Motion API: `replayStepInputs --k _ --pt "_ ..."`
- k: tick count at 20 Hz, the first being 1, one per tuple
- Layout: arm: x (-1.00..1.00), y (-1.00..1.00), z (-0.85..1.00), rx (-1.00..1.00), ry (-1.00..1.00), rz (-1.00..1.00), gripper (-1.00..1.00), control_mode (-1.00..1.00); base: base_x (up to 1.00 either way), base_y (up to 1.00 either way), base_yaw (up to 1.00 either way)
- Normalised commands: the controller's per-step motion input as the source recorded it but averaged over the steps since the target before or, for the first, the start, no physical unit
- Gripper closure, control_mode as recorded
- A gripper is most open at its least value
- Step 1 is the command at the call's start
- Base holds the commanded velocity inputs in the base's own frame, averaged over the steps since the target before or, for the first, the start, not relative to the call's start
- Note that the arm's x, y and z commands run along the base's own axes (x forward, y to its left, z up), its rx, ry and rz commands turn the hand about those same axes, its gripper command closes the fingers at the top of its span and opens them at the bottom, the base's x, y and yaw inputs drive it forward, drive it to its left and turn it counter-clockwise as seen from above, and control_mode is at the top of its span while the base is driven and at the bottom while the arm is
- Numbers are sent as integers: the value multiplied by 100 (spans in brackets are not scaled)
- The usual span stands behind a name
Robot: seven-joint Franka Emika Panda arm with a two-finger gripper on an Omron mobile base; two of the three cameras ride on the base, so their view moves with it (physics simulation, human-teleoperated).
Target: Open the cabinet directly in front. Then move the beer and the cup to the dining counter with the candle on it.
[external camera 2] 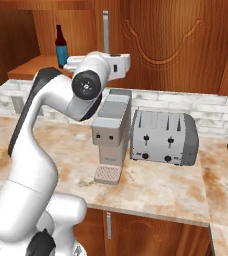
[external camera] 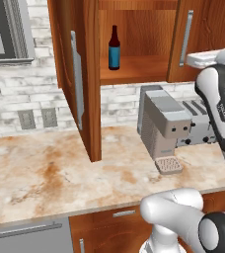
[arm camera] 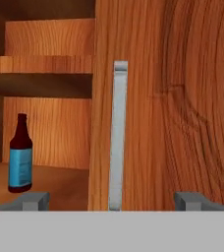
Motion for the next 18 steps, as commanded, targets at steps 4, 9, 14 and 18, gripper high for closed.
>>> replayStepInputs --k 4,9,14,18 --pt "81 -9 0 1 3 0 -100 -100 0 0 0" --pt "79 -13 0 1 1 0 -100 -100 0 0 0" --pt "99 -4 -8 6 9 2 -100 -100 0 0 0" --pt "100 -2 -19 4 11 6 -100 -100 0 0 0"
